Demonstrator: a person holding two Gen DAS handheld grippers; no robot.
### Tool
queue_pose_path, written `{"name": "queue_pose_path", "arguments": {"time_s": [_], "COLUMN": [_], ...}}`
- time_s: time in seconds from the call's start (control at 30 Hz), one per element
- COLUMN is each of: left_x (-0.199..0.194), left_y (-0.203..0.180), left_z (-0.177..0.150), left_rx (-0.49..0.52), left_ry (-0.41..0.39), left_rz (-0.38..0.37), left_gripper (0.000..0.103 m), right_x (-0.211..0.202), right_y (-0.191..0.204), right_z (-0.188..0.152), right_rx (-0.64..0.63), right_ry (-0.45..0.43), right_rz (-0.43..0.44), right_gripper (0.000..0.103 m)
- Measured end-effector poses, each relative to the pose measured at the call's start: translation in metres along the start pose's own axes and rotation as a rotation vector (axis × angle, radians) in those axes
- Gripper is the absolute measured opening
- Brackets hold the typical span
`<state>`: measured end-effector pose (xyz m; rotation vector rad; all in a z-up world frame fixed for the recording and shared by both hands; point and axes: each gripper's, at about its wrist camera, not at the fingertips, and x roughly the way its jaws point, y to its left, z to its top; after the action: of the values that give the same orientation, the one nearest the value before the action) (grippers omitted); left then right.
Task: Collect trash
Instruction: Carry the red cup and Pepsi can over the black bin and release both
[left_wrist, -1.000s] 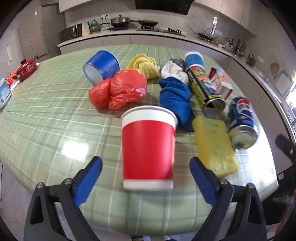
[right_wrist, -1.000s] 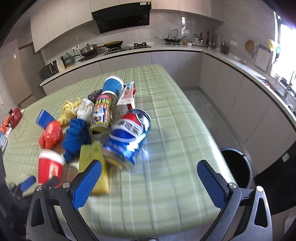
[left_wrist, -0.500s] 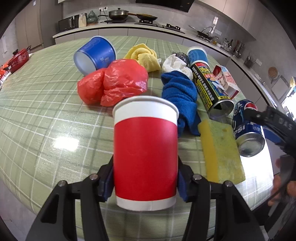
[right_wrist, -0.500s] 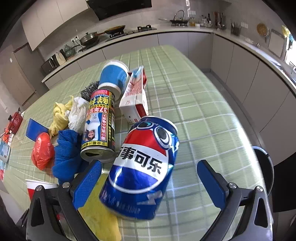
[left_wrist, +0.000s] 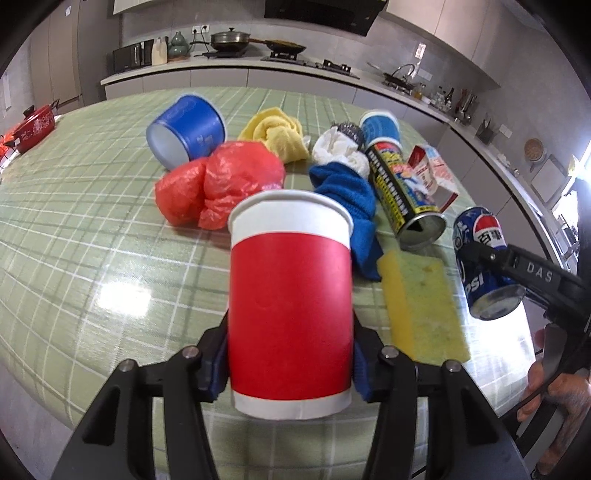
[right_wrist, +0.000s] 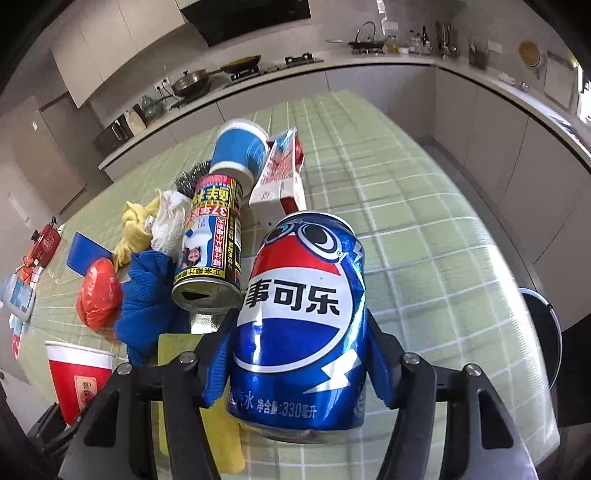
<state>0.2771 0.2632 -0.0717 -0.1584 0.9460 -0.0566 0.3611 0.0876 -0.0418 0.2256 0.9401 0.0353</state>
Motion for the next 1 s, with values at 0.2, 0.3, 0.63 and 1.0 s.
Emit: {"name": "queue_pose_path", "arguments": {"time_s": [0.2,0.3,0.63,1.0], "left_x": [-0.017,-0.025,-0.031,-0.017], "left_y": [-0.005,-0.014,-0.082,-0.226], "left_z": [-0.001,-0.004,-0.019,-0.028], "left_rx": [0.027,0.058,0.178,0.276], "left_ry": [-0.030,-0.043,-0.021,-0.033], "left_rz": [-0.027,-0.048,-0.186,-0.272], "left_gripper": [0.053,0.053,0.053,0.053], "right_x": [-0.029,-0.047,-0.111,-0.143], "right_y": [-0.010,-0.020,-0.091,-0.256], "right_z": [-0.009,-0.017,-0.059,-0.067], "right_rx": [0.034,0.062,0.196,0.332], "right_ry": [-0.051,-0.077,-0.128,-0.163], "right_rz": [-0.006,-0.019,-0.133,-0.209], "right_gripper": [0.064,0.064,0.064,0.064]}}
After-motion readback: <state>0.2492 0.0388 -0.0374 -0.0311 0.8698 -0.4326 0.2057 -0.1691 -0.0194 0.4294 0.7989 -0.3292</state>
